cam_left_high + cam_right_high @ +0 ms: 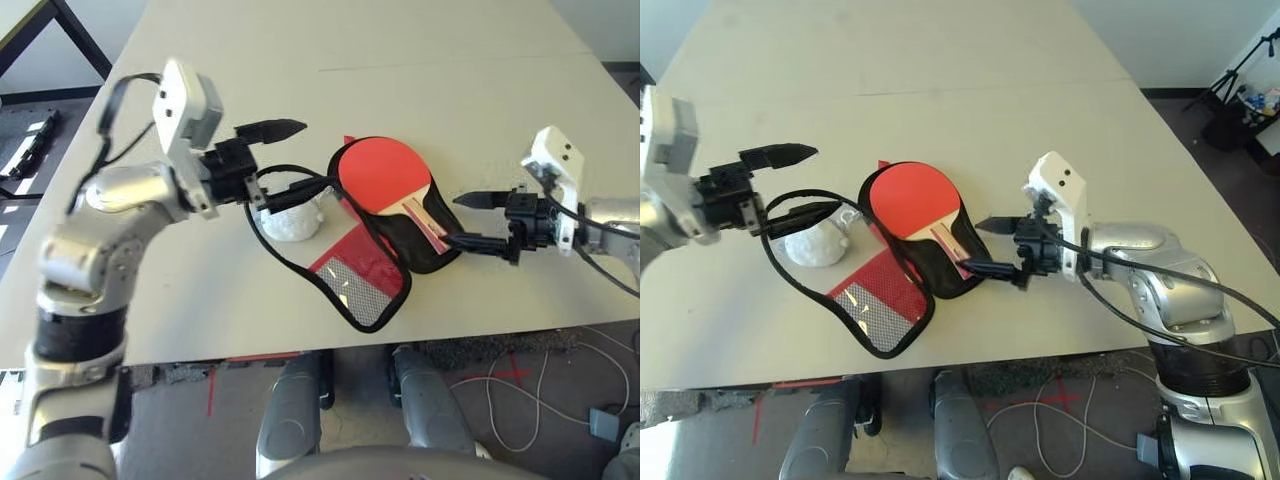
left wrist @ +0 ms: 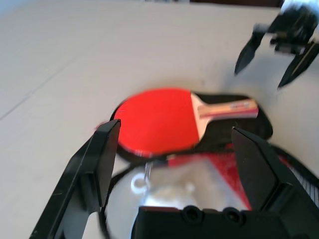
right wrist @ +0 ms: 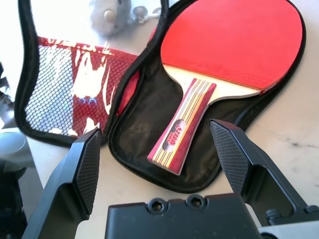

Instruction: Store the ping-pong paddle in its case and zip it.

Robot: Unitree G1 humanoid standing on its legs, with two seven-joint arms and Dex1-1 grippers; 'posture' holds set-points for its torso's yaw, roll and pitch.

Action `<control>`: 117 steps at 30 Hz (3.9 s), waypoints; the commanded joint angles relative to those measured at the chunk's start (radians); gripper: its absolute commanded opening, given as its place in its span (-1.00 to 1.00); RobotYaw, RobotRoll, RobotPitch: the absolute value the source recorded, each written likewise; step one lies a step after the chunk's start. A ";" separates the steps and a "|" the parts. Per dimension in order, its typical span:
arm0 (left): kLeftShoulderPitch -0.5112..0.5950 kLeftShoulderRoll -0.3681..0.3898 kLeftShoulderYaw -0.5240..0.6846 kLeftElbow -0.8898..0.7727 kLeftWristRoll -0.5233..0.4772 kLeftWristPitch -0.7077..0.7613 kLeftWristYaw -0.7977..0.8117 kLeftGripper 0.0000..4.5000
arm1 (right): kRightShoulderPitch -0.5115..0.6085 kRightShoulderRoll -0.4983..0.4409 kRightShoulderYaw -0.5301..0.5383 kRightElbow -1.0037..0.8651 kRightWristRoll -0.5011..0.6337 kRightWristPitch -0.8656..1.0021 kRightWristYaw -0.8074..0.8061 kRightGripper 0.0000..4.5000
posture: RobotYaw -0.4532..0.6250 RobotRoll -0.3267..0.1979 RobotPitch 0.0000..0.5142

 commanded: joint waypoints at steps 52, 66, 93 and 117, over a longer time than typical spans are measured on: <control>-0.138 -0.614 -0.523 0.264 0.286 -0.295 0.134 1.00 | -0.204 0.047 -0.205 0.313 0.111 -0.129 -0.020 0.98 | -0.15 0.25 -0.08; -0.167 -0.622 -0.441 0.347 0.394 -0.341 0.227 1.00 | -0.203 0.051 -0.174 0.400 0.040 -0.107 -0.118 0.98 | -0.17 0.25 -0.05; -0.108 -0.298 -0.347 0.014 0.184 -0.100 0.024 1.00 | -0.011 0.182 -0.066 0.263 0.055 0.208 -0.203 0.98 | -0.09 0.25 -0.01; -0.107 -0.289 -0.347 -0.008 0.173 -0.088 0.027 1.00 | -0.025 0.270 -0.122 0.328 0.118 0.441 -0.359 -0.35 | -0.08 0.25 0.01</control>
